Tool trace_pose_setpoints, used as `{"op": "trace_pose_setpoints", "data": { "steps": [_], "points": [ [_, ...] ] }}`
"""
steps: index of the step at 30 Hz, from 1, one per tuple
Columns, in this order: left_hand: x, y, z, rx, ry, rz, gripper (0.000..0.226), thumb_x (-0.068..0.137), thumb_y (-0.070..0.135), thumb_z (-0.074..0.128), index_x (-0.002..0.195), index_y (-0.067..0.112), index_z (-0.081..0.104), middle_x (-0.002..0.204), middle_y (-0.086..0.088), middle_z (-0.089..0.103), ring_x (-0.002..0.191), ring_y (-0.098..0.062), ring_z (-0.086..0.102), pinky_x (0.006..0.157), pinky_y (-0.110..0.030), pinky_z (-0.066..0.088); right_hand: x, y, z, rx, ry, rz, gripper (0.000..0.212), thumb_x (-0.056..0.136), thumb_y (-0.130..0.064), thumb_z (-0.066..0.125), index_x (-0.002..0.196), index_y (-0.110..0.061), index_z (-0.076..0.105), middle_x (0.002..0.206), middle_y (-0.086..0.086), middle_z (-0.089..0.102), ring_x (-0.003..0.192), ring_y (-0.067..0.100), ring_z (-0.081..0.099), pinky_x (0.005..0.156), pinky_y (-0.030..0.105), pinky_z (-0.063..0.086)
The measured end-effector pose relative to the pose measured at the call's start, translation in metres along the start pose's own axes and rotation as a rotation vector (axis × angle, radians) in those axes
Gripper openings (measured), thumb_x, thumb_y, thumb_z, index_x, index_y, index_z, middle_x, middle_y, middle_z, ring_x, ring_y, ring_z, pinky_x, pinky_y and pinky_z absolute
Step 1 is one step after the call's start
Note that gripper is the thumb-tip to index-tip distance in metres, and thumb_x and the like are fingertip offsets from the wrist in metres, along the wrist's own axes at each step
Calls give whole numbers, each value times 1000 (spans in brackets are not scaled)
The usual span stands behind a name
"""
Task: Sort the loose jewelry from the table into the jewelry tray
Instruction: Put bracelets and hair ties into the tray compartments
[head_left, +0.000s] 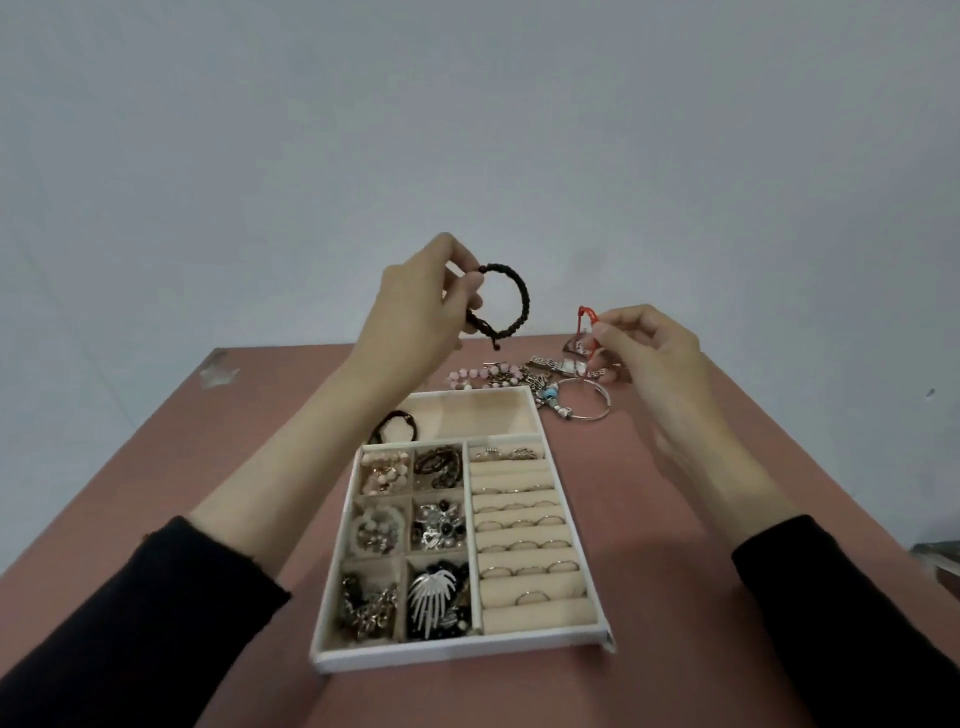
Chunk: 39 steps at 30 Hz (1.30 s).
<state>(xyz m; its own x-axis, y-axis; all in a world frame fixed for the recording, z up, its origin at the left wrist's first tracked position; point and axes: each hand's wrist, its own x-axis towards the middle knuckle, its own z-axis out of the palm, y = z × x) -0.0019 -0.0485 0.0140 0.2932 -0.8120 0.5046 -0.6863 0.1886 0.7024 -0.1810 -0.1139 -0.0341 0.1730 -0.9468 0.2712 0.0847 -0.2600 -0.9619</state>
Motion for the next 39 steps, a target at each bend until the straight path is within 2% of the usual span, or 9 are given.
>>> {"op": "trace_pose_setpoints", "data": {
  "steps": [2, 9, 14, 18, 23, 26, 29, 33, 39],
  "points": [
    [-13, -10, -18, -9, 14, -42, 6, 95, 18, 50, 96, 14, 54, 84, -5, 67, 55, -16, 65, 51, -26, 54, -5, -6, 18, 9, -94, 3, 11, 87, -4, 59, 83, -14, 62, 73, 6, 65, 63, 16, 57, 58, 25, 47],
    [-47, -56, -52, -94, 129, -189, 6, 94, 17, 53, 95, 13, 57, 78, -3, 66, 52, -14, 67, 61, -49, 57, -18, -19, 81, -77, -369, 4, 8, 85, -2, 62, 84, -9, 65, 70, 10, 65, 60, 18, 58, 56, 24, 49],
    [-50, -72, -55, -165, 196, -243, 4, 92, 15, 54, 93, 13, 57, 77, -5, 66, 52, -18, 67, 60, -50, 57, -26, -13, 106, -727, -377, -348, 8, 83, -13, 62, 78, -19, 65, 66, -5, 62, 64, 12, 59, 64, 25, 48],
    [-48, -76, -57, -179, 222, -246, 3, 93, 16, 54, 91, 15, 57, 79, -6, 67, 52, -17, 67, 60, -44, 58, -36, 0, 114, -1090, -344, -551, 12, 88, -18, 52, 88, -17, 64, 82, -3, 64, 78, 21, 59, 69, 34, 47],
    [-48, -78, -56, -227, 239, -259, 8, 92, 16, 54, 85, 20, 55, 79, -8, 68, 52, -18, 67, 64, -41, 59, -39, 1, 123, -1010, -514, -365, 15, 87, -19, 60, 93, -20, 74, 74, -5, 68, 69, 14, 60, 66, 20, 40],
    [-48, -77, -55, -260, 236, -267, 10, 92, 15, 54, 84, 21, 55, 76, -5, 66, 51, -14, 66, 63, -38, 59, -34, 1, 120, -922, -558, -270, 21, 86, -16, 58, 94, -25, 75, 63, -13, 62, 54, 16, 56, 52, 19, 42],
    [-48, -75, -50, -334, 231, -289, 6, 91, 14, 56, 87, 17, 57, 75, -6, 66, 53, -15, 67, 64, -33, 60, -22, -2, 107, -858, -462, -236, 22, 86, -16, 57, 90, -28, 75, 70, -14, 64, 59, 16, 60, 51, 14, 42],
    [-47, -69, -37, -449, 181, -344, 2, 91, 12, 56, 91, 10, 58, 79, -14, 67, 56, -18, 68, 59, -24, 57, -7, -2, 86, -702, -229, -203, 18, 85, -12, 59, 88, -22, 74, 79, -3, 71, 78, 11, 64, 70, 18, 47],
    [-52, -64, -14, -372, 31, -324, 5, 88, 11, 61, 85, 13, 57, 80, -9, 66, 73, -17, 70, 64, -26, 59, 2, 8, 64, -710, -114, -155, 22, 83, -8, 55, 85, -22, 72, 74, 2, 68, 61, 8, 55, 51, 8, 36]
  ]
}}
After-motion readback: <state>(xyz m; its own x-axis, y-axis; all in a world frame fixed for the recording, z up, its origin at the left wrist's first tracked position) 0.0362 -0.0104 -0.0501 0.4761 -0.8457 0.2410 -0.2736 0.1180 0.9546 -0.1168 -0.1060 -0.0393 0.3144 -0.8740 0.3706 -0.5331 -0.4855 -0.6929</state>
